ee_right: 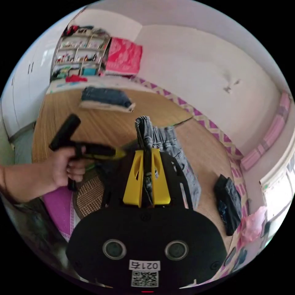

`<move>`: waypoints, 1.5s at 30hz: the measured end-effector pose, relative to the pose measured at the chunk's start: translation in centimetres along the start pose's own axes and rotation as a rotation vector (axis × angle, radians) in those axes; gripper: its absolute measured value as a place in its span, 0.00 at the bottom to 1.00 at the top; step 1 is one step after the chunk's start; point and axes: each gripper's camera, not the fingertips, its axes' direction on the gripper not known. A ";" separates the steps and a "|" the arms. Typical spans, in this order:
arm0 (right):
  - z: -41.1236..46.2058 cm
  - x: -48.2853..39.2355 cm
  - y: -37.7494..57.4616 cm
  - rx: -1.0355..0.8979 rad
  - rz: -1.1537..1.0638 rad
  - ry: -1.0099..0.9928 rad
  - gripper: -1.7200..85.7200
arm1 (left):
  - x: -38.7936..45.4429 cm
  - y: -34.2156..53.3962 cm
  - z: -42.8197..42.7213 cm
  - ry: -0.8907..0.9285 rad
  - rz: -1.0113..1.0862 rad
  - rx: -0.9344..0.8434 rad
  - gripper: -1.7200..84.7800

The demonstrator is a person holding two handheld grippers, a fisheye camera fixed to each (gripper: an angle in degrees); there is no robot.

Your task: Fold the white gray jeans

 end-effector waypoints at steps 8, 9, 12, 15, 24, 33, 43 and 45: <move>-1.4 -3.3 -1.8 0.091 0.004 0.077 0.04 | 7.2 2.7 -15.0 -0.171 0.071 0.017 0.08; -0.5 -4.4 -2.2 0.079 -0.032 0.052 0.05 | 7.2 3.5 -15.1 -0.181 0.068 0.014 0.08; 5.7 -8.8 -1.5 -0.079 -0.205 0.018 0.06 | 6.7 5.0 -12.9 -0.161 0.066 -0.021 0.10; 5.0 -7.6 0.2 -0.031 -0.164 0.037 0.08 | 6.5 5.9 -8.1 -0.147 0.090 -0.104 0.12; 4.5 13.1 11.5 -0.172 0.388 -0.127 0.02 | -4.8 9.7 8.0 -0.521 0.050 -0.428 0.03; 4.6 29.0 21.3 -0.002 0.653 -0.257 0.10 | -10.3 14.0 4.8 -0.277 -0.016 -0.269 0.10; 19.7 43.3 29.8 -0.249 0.816 -0.846 0.15 | -20.0 18.0 12.0 -0.441 -0.066 -0.681 0.22; 21.2 44.2 30.7 -0.253 0.844 -0.906 0.14 | -21.7 18.8 14.4 -0.439 -0.087 -0.731 0.21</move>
